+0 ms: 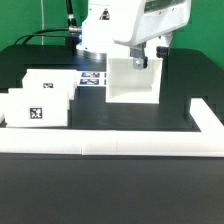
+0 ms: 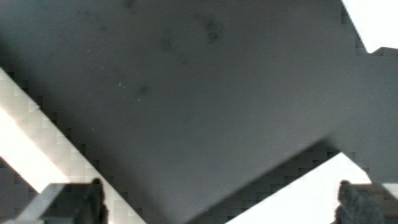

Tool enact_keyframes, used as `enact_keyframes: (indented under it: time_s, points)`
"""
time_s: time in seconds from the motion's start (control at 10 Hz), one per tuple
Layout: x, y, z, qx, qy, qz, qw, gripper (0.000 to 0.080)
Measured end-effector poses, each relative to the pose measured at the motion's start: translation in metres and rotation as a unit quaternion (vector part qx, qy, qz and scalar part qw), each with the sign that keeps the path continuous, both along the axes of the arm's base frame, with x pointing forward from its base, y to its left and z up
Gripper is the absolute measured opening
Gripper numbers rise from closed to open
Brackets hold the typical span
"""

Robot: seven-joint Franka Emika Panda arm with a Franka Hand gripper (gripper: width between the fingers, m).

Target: Assemble drawer

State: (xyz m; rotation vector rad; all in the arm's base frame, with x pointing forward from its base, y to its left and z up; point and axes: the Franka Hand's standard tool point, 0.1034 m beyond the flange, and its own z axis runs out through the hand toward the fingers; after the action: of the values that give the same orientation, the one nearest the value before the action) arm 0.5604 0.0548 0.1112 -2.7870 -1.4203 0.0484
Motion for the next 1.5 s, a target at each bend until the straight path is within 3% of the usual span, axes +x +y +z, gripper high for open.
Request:
enact_keyframes:
  time_s: [0.7, 0.8, 0.9, 1.2, 1.5]
  points:
    - [0.000, -0.001, 0.000, 0.000, 0.000, -0.001, 1.000, 0.0650]
    - [-0.004, -0.007, 0.000, 0.008, -0.010, -0.017, 1.000, 0.0650]
    - [-0.017, -0.010, 0.005, 0.006, -0.018, -0.048, 0.999, 0.0650]
    - [-0.079, -0.002, 0.018, 0.002, -0.036, -0.157, 0.987, 0.0650]
    - [-0.085, -0.001, 0.019, 0.001, -0.034, -0.158, 0.987, 0.0650]
